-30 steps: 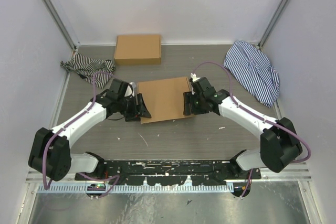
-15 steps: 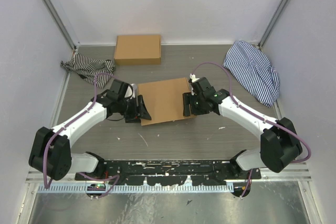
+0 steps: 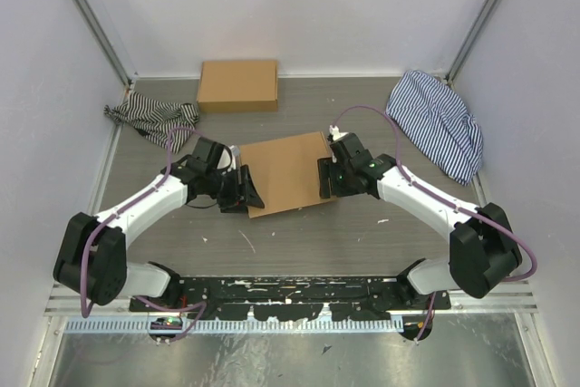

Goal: Fold the paper box

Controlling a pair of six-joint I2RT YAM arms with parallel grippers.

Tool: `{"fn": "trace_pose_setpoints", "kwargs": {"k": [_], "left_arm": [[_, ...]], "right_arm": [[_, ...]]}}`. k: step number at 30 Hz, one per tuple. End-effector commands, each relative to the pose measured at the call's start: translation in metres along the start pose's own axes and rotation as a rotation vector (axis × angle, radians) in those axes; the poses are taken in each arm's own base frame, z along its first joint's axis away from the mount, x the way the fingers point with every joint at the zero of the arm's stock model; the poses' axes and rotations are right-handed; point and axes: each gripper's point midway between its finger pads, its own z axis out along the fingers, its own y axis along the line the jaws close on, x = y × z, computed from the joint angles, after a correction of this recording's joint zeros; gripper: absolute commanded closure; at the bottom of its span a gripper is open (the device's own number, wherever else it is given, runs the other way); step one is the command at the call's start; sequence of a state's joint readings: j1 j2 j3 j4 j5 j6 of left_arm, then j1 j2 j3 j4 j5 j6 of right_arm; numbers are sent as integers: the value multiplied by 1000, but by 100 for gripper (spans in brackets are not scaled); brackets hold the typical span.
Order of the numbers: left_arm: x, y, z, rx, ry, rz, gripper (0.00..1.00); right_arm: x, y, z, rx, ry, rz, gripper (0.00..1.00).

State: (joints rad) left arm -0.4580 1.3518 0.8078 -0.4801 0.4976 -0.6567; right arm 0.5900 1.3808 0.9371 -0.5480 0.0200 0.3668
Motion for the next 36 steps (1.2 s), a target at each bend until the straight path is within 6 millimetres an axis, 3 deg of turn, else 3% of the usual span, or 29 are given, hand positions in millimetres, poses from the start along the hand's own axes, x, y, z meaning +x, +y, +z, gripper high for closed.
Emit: {"fn": "trace_pose_setpoints", "kwargs": {"k": [1,10,19,26,30,36], "left_arm": [[-8,-8,-3,27,-22,34,36],[-11,7,7,-23,-26,30,36],[-9,32,20,-102,-13,34,37],[-13,47,13,-196,-56,45,37],[-17,53,4,-243,-96,58,37],[-21,52,-13,-266,-157,93,36]], "right_arm": [[-18,5,2,-12,-92,-27,34],[-8,3,25,-10,-68,-22,34],[-5,-5,36,34,-64,-16,34],[2,-16,46,94,-42,-1,34],[1,-13,36,75,-51,9,32],[-24,3,-12,-6,-147,4,29]]}}
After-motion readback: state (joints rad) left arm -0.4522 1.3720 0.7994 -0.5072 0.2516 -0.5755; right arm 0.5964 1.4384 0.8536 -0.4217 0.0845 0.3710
